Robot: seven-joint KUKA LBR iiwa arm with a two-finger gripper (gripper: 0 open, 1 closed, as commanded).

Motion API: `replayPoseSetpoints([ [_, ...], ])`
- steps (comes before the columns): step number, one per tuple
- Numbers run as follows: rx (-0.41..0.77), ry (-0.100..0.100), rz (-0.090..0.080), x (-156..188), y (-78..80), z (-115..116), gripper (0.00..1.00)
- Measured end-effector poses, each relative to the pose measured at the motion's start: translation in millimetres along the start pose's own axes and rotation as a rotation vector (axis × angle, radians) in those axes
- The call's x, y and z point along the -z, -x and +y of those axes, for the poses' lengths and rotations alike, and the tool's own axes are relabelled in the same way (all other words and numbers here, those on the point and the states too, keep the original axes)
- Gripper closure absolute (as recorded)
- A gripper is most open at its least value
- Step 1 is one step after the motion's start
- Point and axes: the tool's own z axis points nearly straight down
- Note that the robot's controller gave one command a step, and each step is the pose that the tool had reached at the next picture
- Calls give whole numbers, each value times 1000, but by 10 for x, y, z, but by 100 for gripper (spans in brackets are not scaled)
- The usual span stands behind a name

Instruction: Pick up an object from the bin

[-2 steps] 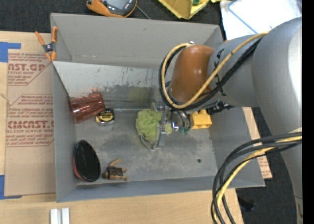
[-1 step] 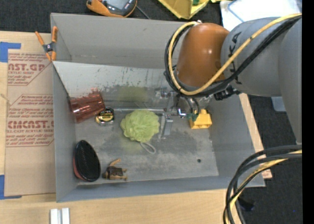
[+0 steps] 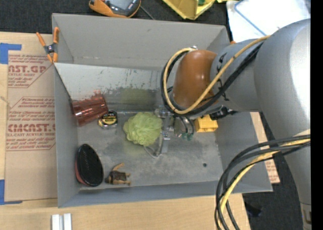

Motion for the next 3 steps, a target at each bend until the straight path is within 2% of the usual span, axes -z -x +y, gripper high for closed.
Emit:
replayPoseSetpoints([
  [1, 79, 0, -12, 43, -363, 116, 0],
  [2, 106, 1, -8, 40, -142, 459, 100],
  [3, 105, 1, -8, 43, -143, 458, 100],
])
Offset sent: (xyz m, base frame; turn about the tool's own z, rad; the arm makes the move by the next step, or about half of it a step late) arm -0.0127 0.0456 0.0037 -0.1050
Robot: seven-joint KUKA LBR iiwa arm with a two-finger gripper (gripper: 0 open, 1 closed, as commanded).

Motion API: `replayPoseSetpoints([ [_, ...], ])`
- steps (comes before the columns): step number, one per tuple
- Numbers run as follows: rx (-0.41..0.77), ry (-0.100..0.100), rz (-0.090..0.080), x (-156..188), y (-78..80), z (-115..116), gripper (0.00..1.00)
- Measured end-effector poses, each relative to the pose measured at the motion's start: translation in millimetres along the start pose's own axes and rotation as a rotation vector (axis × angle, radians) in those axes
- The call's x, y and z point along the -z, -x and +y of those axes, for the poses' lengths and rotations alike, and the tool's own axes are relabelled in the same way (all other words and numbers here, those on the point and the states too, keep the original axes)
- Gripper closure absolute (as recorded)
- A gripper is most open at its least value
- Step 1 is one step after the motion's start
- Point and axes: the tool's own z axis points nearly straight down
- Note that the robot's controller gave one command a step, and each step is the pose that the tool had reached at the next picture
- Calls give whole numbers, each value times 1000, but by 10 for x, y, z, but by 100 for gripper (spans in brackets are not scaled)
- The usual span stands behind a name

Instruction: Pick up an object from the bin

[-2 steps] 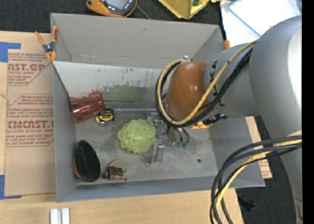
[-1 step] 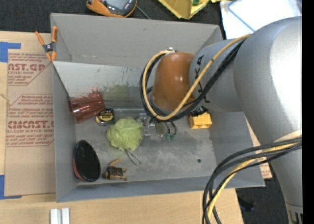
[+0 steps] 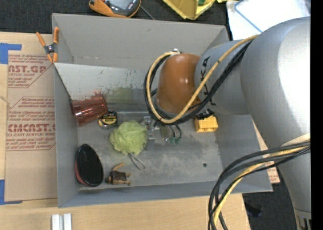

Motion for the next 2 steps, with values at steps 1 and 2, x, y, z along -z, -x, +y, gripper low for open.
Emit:
replayPoseSetpoints([
  [1, 0, -1, 9, 351, -22, 2, 100],
  [2, 0, -1, 8, 730, -9, 6, 100],
])
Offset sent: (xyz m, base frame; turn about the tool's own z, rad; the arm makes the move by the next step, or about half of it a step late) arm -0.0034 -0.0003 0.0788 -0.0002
